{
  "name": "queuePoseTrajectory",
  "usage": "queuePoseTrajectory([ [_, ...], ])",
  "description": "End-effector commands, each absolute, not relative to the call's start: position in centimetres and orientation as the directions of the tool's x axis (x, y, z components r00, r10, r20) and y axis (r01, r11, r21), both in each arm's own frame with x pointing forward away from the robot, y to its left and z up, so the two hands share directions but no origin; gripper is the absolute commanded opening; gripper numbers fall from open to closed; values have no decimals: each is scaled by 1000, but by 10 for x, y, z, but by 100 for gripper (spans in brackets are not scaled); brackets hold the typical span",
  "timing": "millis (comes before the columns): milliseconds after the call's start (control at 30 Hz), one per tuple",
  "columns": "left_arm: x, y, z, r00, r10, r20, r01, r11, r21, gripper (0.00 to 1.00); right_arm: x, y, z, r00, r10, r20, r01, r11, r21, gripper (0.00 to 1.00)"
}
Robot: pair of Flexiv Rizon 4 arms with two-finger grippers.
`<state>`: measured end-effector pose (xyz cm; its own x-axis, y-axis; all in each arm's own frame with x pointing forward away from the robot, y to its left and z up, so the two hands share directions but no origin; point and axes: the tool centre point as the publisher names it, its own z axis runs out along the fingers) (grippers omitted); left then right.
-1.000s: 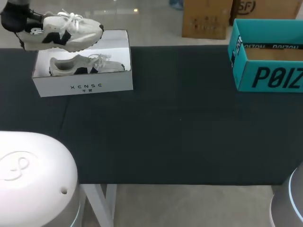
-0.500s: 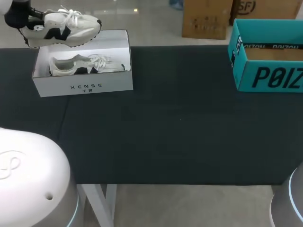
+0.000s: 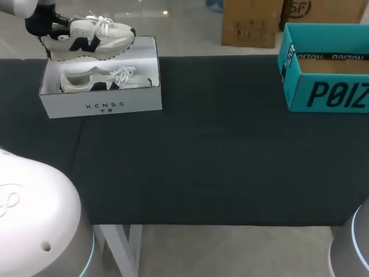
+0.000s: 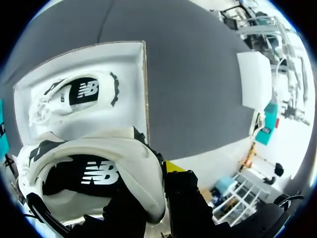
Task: Take the shoe out of the shoebox, open the shoe tongue, remove and reinsert the insole, then place the shoe into the shoebox
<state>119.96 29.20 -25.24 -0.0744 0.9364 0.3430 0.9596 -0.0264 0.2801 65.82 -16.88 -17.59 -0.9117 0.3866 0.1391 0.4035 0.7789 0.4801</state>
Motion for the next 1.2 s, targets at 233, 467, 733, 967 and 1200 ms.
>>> queuePoseTrajectory([
  [233,1217,280,-290,-36,931,363,980,-37,193,0,658,-169,-177,-911,388,138,404,780,478,100],
  [467,1215,274,-312,-23,937,349,987,-34,154,0,658,-169,-177,-911,388,138,404,780,478,100],
  [733,1221,270,-333,-14,938,347,992,-31,124,0,658,-169,-177,-911,388,138,404,780,478,100],
  [967,1226,266,-346,-1,934,357,993,-42,113,0,658,-169,-177,-911,388,138,404,780,478,100],
  [1200,1231,266,-356,17,927,374,992,-61,106,0,658,-169,-177,-911,388,138,404,780,478,100],
])
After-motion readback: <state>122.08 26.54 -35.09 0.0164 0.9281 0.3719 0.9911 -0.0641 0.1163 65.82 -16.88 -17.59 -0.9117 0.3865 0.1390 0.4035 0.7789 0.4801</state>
